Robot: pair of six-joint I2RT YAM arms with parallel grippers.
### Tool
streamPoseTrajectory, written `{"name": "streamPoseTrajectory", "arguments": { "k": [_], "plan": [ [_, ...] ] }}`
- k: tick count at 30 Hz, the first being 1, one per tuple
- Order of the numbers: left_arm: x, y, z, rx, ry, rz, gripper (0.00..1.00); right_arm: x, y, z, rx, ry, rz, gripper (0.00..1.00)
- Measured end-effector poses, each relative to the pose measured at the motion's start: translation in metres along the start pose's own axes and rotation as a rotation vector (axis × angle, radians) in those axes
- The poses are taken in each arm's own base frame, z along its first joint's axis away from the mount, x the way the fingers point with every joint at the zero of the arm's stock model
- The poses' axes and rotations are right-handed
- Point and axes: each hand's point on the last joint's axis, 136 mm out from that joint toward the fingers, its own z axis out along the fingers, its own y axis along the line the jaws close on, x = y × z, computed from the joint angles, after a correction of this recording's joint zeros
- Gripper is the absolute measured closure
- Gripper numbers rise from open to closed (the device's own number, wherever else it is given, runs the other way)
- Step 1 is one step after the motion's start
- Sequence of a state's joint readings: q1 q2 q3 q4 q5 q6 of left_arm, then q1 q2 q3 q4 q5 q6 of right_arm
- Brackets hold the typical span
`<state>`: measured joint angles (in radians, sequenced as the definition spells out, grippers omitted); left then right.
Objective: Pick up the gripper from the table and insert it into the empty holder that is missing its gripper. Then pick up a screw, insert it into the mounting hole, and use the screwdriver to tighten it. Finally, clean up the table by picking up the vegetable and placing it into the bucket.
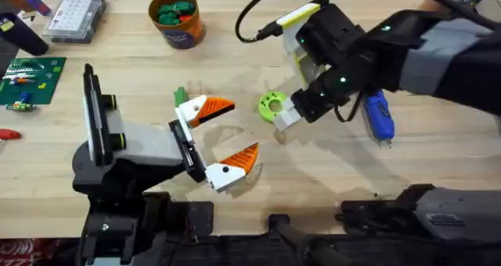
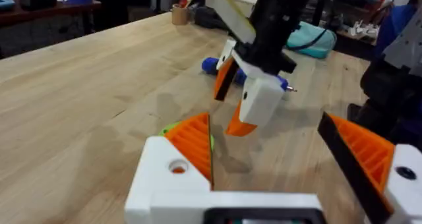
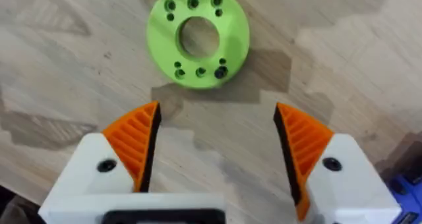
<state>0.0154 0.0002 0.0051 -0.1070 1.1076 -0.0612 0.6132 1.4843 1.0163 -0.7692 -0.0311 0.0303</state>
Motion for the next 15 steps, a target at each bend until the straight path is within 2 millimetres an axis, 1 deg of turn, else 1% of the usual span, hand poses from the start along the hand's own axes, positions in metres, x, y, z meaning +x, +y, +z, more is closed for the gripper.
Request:
{"name": "streamPoseTrajectory", "arguments": {
  "k": [4,12,14,15],
  "plan": [
    [0.000,0.000,0.000,0.000,0.000,0.000,0.008,-0.006,0.000,0.006,0.000,-0.001,0.000,0.023],
    [0.000,0.000,0.000,0.000,0.000,0.000,0.008,-0.019,0.000,0.015,-0.001,-0.032,0.001,0.094],
    [0.000,0.000,0.000,0.000,0.000,0.000,0.008,-0.020,-0.001,0.017,-0.001,-0.030,0.004,0.141],
    [0.000,0.000,0.000,0.000,0.000,0.000,0.008,-0.021,-0.001,0.019,-0.001,-0.032,0.006,0.212]
  ]
}}
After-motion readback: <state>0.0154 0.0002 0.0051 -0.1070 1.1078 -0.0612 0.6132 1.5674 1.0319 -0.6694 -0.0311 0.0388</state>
